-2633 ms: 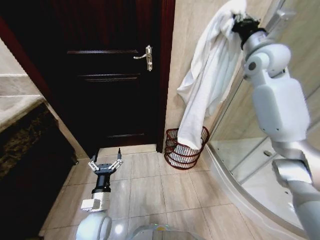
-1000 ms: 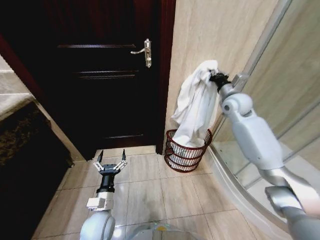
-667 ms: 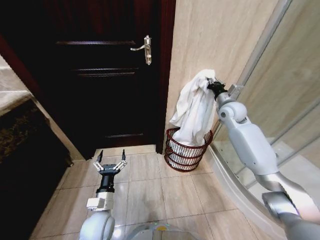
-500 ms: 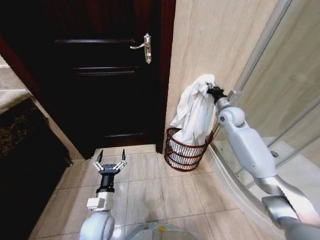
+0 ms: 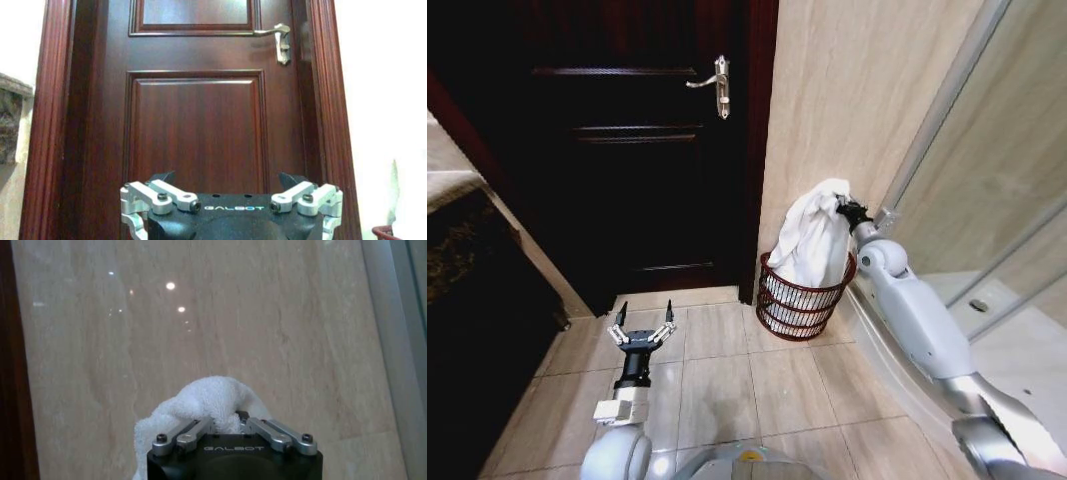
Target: Discard the used towel into the hamper.
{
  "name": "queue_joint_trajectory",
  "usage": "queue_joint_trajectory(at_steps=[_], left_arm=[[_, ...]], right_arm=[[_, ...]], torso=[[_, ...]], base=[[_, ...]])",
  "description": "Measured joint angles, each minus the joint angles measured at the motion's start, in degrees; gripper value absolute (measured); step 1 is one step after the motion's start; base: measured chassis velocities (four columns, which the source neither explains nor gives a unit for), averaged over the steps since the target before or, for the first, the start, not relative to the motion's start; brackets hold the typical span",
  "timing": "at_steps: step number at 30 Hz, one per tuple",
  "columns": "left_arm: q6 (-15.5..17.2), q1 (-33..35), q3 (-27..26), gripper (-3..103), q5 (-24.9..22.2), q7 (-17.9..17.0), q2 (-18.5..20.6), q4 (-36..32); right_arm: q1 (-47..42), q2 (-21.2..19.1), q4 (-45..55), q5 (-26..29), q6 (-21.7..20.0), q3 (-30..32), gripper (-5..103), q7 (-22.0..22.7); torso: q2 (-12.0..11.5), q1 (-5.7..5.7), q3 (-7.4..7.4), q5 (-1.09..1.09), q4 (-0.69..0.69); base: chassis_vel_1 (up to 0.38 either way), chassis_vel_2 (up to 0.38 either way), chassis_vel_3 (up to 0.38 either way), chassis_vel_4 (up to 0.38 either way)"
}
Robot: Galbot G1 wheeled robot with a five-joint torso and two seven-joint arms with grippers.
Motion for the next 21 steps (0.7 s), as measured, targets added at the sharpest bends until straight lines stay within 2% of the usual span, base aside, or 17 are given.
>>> queue_joint_trajectory(at_steps=[7, 16, 21], left_arm=[[-0.4, 0.2, -0.9, 100, -0.8, 0.3, 0.1, 0.0], [-0.6, 0.1, -1.8, 100, -1.9, 0.9, 0.5, 0.2], [-0.6, -0.1, -1.8, 100, -2.2, 1.0, 0.3, 0.6]], right_arm=[[-1.7, 0.1, 0.7, -1.0, -0.1, 0.2, 10, 0.0], [-5.4, -0.9, 3.3, -2.3, -3.0, 2.3, 10, 1.8], [-9.1, -1.7, 6.6, -1.0, -5.2, 4.5, 10, 1.7]], torso=[[-1.4, -0.30, -1.08, -0.01, 0.01], [-3.6, -0.72, -2.84, 0.01, 0.00], [-4.8, -0.84, -3.92, 0.01, 0.00]], base=[[0.000, 0.000, 0.000, 0.000], [0.000, 0.000, 0.000, 0.000], [0.000, 0.000, 0.000, 0.000]])
